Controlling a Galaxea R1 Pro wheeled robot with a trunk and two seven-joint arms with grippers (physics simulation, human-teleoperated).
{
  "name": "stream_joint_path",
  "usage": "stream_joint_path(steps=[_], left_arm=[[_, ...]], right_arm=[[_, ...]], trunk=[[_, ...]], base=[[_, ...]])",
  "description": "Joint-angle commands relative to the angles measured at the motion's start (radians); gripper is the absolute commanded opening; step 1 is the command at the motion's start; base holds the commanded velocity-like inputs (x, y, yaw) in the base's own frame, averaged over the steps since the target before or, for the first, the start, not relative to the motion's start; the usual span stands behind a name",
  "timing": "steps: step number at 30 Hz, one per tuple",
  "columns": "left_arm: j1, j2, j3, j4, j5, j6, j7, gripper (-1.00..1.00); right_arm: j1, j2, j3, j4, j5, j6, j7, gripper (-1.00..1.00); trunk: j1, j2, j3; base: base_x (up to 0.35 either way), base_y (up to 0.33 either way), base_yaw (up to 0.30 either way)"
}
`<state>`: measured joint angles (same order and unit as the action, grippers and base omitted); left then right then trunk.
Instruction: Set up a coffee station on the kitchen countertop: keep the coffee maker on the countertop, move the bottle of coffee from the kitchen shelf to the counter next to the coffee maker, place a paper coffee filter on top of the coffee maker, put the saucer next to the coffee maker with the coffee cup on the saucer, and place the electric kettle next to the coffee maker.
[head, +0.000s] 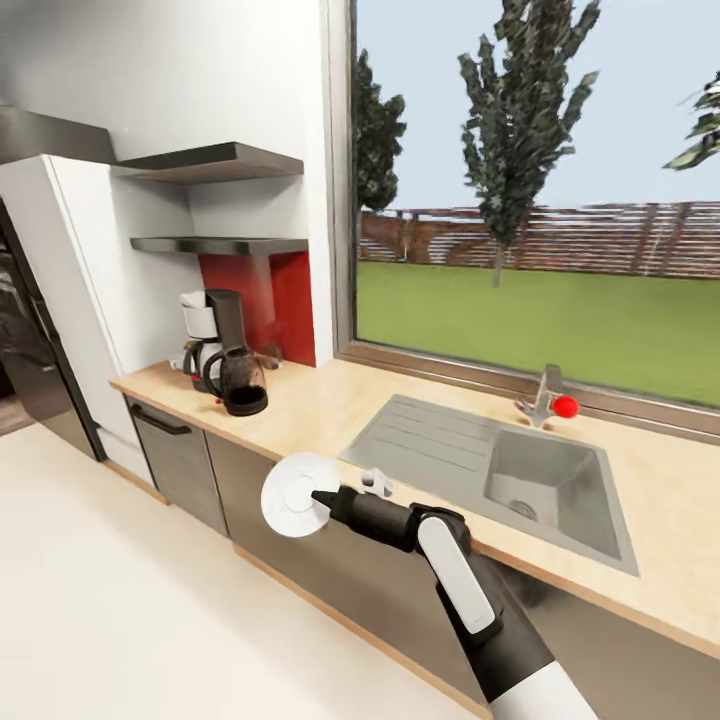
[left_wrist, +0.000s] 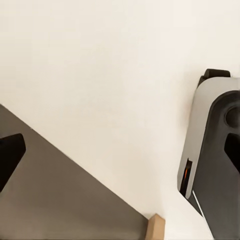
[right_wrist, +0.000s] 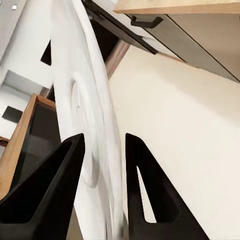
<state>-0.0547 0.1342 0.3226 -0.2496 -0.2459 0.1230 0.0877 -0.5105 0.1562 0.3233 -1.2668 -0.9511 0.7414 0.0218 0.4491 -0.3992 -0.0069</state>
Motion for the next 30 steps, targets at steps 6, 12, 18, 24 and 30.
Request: stream_joint_path(steps=[6,12,18,24,30], left_arm=[[-0.001,0.000,0.006,-0.003,-0.010,0.004,0.000,1.00],[-0.001,0.001,0.009,-0.007,-0.009,0.003,0.000,1.00],[-0.001,0.001,0.010,-0.008,-0.008,0.003,0.000,1.00],[-0.001,0.000,0.010,-0.008,-0.008,0.004,0.000,1.00],[-0.001,-0.001,0.010,-0.008,-0.008,0.004,0.000,1.00]], right_arm=[[0.000,0.000,-0.001,-0.001,0.002,0.004,0.002,-1.00],[0.000,0.000,-0.001,0.000,0.001,0.004,0.001,-1.00],[0.000,0.000,-0.002,0.000,0.001,0.004,0.001,-1.00],[0.000,0.000,-0.003,0.001,0.001,0.004,0.001,-1.00],[0.000,0.000,-0.003,0.001,0.000,0.004,0.002,-1.00]], trunk=[[0.001,-0.001,-0.001],[0.001,-0.001,-0.001],[0.001,-0.001,-0.001],[0.001,-0.001,-0.001],[0.001,-0.001,-0.001]], base=[[0.278,0.239,0.278],[0.278,0.239,0.197],[0.278,0.239,0.017],[0.257,0.251,0.001],[0.199,0.280,0.000]])
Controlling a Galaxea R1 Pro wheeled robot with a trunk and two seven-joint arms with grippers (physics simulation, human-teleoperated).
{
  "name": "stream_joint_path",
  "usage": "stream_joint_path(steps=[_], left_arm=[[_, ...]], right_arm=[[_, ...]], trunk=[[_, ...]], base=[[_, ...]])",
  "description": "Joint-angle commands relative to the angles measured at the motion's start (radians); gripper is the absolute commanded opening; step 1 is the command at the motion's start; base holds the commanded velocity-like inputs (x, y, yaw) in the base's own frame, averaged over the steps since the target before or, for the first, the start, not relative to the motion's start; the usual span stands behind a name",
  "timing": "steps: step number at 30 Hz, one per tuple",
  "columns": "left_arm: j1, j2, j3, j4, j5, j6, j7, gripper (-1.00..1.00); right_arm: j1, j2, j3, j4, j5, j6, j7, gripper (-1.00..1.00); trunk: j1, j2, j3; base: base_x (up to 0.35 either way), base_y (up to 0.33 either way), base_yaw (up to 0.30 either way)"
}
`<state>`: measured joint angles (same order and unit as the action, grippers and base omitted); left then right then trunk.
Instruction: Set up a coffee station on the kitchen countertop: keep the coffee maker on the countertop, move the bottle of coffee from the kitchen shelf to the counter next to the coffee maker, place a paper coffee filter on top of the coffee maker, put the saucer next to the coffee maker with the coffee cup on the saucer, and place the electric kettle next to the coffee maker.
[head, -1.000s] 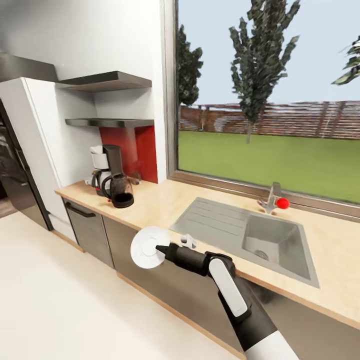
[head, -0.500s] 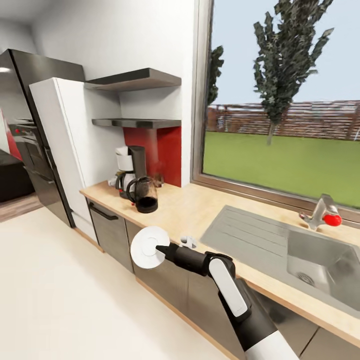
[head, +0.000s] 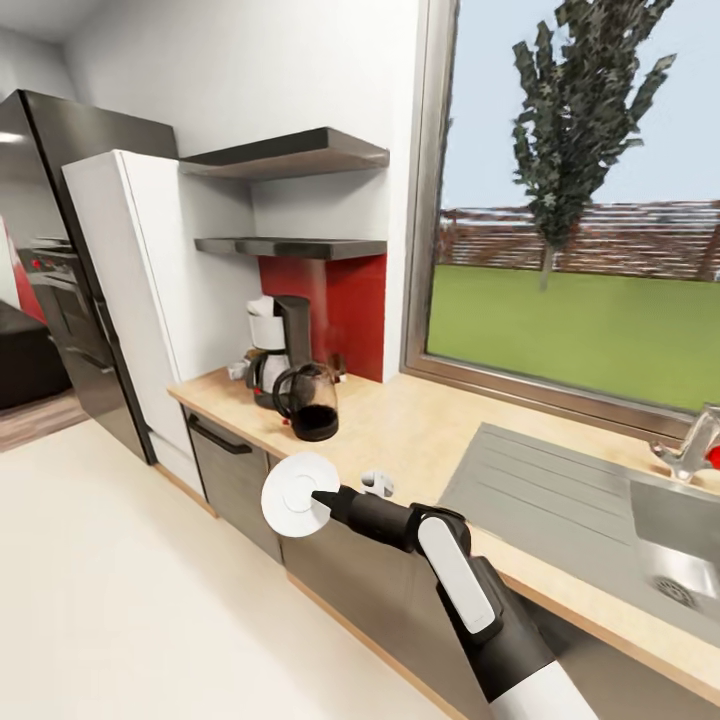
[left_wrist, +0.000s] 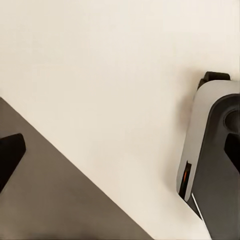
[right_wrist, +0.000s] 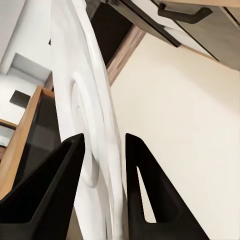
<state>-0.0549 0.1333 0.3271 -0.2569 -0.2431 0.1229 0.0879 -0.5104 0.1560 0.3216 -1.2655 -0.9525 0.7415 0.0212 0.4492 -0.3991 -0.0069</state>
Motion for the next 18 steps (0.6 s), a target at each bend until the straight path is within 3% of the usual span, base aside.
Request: stream_joint_path(steps=[1,11,18], left_arm=[[0.000,-0.001,0.006,-0.001,-0.010,0.004,0.000,1.00],[0.000,-0.001,0.007,-0.001,-0.010,0.003,0.000,1.00],[0.000,-0.001,0.007,-0.001,-0.010,0.003,0.000,1.00]], right_arm=[[0.000,0.000,-0.001,0.000,0.001,0.004,0.002,-1.00],[0.000,0.000,-0.001,-0.001,0.000,0.004,0.003,-1.00],[0.000,0.000,-0.001,0.000,0.000,0.004,0.003,-1.00]], trunk=[[0.001,-0.001,-0.001],[0.001,-0.001,-0.001],[0.001,-0.001,-0.001]], base=[[0.192,0.283,0.000],[0.230,0.264,0.018],[0.253,0.248,0.238]])
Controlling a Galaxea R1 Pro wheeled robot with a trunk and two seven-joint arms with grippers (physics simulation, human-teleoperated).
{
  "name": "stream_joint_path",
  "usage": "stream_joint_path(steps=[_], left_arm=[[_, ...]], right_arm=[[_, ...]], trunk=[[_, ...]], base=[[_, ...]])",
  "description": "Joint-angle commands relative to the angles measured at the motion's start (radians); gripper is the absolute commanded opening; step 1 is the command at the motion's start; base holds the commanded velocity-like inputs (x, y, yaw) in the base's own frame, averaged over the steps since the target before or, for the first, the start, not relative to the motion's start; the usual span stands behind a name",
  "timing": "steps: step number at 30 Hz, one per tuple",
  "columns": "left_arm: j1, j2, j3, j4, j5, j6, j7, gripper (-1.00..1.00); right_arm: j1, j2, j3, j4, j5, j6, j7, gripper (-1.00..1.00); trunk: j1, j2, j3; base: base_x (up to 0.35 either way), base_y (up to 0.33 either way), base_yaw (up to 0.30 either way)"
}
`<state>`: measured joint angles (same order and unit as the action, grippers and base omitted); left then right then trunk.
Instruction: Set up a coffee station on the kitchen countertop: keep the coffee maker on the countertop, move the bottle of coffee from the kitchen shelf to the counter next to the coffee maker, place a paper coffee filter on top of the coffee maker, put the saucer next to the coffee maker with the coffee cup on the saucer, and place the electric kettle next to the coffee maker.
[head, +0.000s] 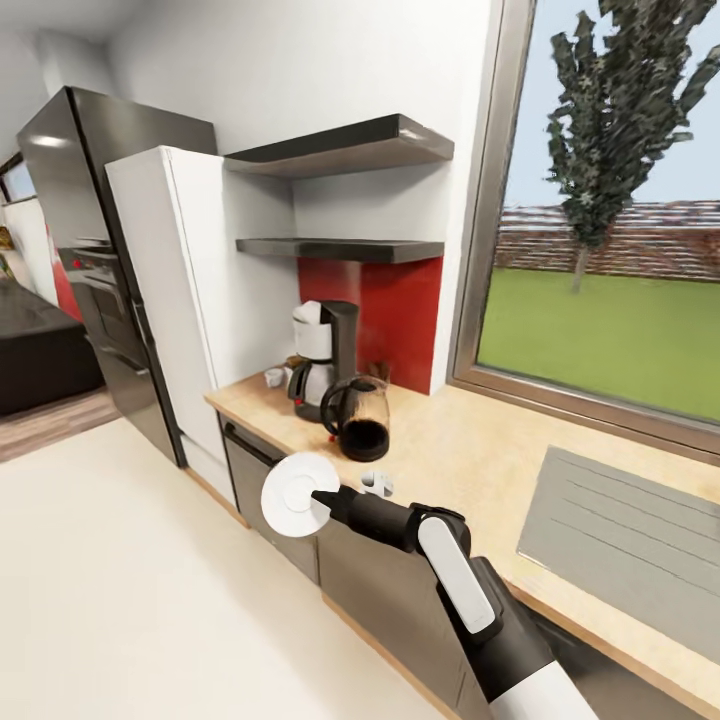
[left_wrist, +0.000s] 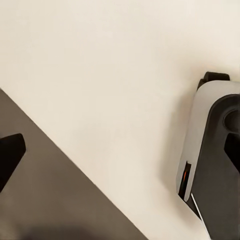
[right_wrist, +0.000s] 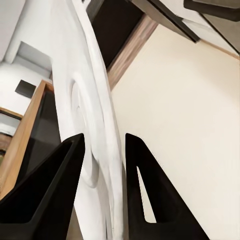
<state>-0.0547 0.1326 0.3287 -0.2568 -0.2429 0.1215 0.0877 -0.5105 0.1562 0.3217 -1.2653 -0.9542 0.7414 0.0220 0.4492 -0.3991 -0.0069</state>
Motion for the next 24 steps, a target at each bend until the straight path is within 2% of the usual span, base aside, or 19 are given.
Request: stream_joint_path(steps=[1,24], left_arm=[[-0.001,-0.001,0.006,-0.001,-0.010,0.004,0.000,1.00],[-0.001,-0.001,0.006,-0.001,-0.011,0.005,0.000,1.00]], right_arm=[[0.000,0.000,-0.001,0.000,0.002,0.004,0.002,-1.00],[0.000,0.000,0.000,0.000,0.002,0.004,0.002,-1.00]], trunk=[[0.001,-0.001,-0.001],[0.001,-0.001,-0.001]], base=[[0.220,0.270,0.272],[0.117,0.321,0.276]])
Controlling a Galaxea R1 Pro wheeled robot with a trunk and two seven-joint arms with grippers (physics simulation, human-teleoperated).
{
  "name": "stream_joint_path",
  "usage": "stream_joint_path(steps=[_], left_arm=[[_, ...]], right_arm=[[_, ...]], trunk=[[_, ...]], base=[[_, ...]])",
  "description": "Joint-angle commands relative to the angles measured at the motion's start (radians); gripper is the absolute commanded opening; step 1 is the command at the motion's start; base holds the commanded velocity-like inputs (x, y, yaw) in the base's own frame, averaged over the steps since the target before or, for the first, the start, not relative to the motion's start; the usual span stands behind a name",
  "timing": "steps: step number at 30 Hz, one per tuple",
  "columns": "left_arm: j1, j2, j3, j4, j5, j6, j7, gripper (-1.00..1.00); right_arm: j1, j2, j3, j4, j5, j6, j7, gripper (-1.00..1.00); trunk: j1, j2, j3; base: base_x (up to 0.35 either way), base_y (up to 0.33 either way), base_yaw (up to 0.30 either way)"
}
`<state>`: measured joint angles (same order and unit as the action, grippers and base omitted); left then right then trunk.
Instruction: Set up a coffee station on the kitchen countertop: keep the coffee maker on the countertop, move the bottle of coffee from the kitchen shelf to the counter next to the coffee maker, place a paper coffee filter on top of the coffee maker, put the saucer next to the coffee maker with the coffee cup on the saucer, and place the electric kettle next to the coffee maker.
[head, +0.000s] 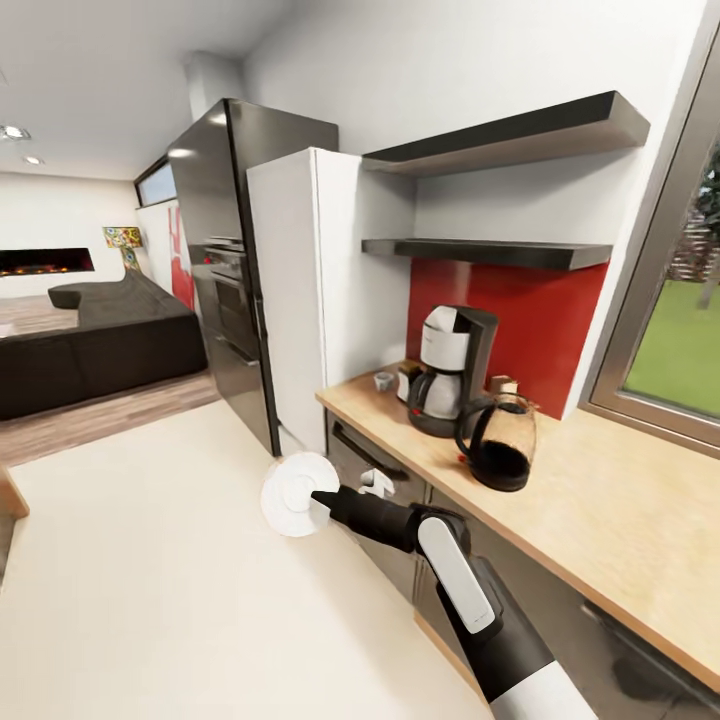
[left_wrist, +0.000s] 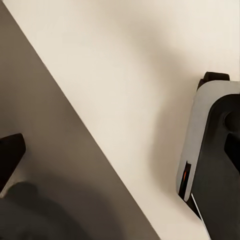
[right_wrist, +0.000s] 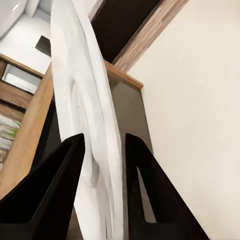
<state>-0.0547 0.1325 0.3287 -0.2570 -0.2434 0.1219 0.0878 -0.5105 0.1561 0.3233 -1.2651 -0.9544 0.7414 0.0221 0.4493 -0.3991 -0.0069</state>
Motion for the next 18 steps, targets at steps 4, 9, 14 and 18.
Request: stream_joint_path(steps=[4,9,14,18], left_arm=[[-0.001,-0.001,0.006,-0.001,-0.010,0.004,0.000,1.00],[-0.001,-0.001,0.007,-0.001,-0.011,0.004,-0.001,1.00],[-0.001,-0.001,0.007,-0.001,-0.010,0.004,0.000,1.00],[-0.001,-0.001,0.007,-0.001,-0.010,0.004,0.000,1.00]], right_arm=[[0.000,0.000,-0.001,0.000,0.002,0.004,0.002,-1.00],[0.000,0.000,-0.001,0.002,0.002,0.004,0.004,-1.00],[0.000,-0.001,-0.001,0.007,0.004,0.004,0.004,-1.00],[0.000,-0.001,-0.002,0.007,0.006,0.004,0.004,-1.00]], trunk=[[0.001,-0.001,-0.001],[0.001,-0.001,-0.001],[0.001,-0.001,-0.001],[0.001,-0.001,-0.001]], base=[[0.219,0.268,0.276],[0.241,0.250,0.087],[0.242,0.248,0.006],[0.242,0.248,0.000]])
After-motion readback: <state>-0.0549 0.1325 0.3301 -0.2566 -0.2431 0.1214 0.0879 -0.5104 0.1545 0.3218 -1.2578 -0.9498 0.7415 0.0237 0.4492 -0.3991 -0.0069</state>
